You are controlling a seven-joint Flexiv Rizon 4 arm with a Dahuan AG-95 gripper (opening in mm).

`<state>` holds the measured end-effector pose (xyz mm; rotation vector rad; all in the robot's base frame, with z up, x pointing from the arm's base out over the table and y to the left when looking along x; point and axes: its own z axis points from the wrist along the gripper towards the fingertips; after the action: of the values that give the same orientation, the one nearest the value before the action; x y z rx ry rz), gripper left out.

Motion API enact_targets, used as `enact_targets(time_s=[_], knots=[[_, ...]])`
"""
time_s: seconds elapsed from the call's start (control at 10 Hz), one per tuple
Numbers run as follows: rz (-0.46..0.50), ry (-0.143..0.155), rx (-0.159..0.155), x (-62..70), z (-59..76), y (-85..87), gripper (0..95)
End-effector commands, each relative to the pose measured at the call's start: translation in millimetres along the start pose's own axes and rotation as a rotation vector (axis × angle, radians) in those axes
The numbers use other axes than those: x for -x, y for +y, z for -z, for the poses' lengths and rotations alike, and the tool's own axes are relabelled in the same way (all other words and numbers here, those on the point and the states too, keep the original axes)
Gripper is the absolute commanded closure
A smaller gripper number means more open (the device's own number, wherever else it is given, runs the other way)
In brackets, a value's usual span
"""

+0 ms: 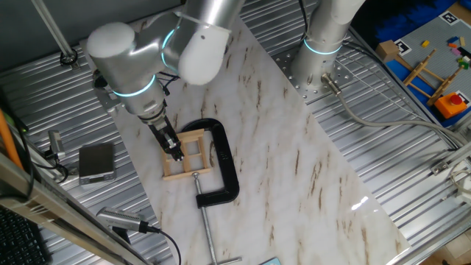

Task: Close a sliding window

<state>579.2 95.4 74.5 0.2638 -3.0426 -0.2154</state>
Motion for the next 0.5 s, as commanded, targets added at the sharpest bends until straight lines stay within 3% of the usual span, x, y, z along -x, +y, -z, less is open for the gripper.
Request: enact_targets(time_s=[0.1, 0.5], knots=[[0.117, 0.01, -0.085, -14.5, 16.8, -15.6, 95.0], [0.071, 0.038, -0.085, -14.5, 16.8, -15.6, 95.0]])
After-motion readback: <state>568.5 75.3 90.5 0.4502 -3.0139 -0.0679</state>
